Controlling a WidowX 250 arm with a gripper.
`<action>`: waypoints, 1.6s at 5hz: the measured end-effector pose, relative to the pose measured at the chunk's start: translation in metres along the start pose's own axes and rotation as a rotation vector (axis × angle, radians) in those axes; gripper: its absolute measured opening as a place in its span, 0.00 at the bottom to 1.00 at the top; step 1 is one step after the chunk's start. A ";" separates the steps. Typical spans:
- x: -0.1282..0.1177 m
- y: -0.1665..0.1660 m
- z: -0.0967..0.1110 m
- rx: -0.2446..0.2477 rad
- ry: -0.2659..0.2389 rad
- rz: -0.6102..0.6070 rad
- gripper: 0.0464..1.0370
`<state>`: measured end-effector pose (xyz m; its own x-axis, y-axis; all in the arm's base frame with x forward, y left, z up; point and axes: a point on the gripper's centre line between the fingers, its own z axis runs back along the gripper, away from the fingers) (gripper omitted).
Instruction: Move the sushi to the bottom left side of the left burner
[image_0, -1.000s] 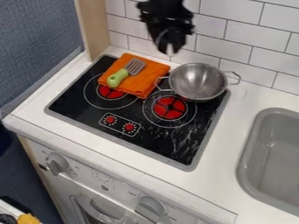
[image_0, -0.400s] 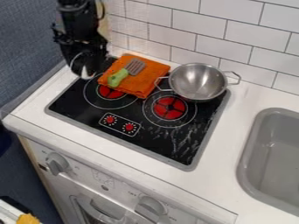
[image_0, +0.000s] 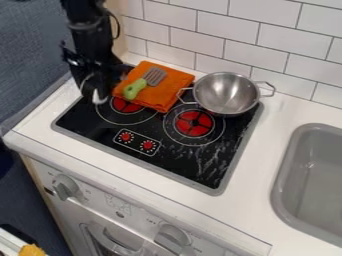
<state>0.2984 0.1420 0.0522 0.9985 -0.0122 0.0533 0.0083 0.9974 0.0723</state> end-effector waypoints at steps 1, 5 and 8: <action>-0.003 0.000 -0.002 -0.009 0.008 0.006 0.78; -0.002 -0.011 0.023 -0.078 -0.026 -0.022 0.96; -0.001 -0.016 0.024 -0.079 -0.011 -0.046 0.96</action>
